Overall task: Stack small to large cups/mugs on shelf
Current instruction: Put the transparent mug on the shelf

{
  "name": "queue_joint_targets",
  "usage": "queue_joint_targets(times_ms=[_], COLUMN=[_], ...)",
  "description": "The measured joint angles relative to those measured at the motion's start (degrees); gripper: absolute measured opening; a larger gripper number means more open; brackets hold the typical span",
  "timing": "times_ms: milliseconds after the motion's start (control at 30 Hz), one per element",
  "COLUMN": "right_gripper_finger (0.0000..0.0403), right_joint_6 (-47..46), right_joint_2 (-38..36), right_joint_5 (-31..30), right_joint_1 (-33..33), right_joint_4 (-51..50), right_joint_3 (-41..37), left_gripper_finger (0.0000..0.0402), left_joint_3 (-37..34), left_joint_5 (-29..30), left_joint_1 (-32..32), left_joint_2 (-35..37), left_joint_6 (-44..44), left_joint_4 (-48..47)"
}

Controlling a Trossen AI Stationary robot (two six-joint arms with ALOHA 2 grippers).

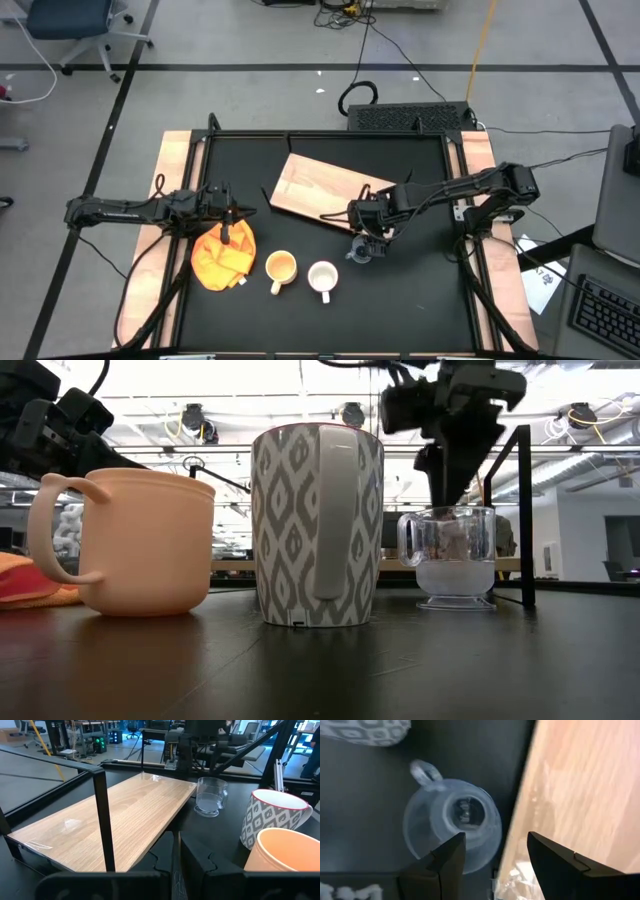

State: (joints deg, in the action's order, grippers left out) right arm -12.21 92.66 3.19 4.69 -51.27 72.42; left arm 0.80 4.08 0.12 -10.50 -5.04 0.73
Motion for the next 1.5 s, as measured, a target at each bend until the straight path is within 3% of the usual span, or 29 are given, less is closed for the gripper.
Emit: queue_joint_targets(times_ms=[400, 900, 1500], right_gripper_finger=[0.0206, 0.0201, 0.0097], right_joint_6=[-0.6, -1.9, -2.0], right_joint_2=[0.0, 0.0, 0.0], right_joint_5=[0.0, 0.0, -0.1], right_joint_1=[-0.1, -0.1, -0.1], right_joint_4=[3.7, 4.7, 4.8], right_joint_3=[-4.9, -5.0, -5.0], left_gripper_finger=[0.0031, 0.0031, 0.0031], left_joint_3=[0.0, 0.0, 0.0], left_joint_5=[0.0, -0.1, -0.1], left_joint_1=[0.0, 0.0, 0.0], left_joint_2=[0.0, 0.0, 0.0], left_joint_6=[0.0, 0.1, 0.1], left_joint_4=[0.0, -0.1, -0.1])
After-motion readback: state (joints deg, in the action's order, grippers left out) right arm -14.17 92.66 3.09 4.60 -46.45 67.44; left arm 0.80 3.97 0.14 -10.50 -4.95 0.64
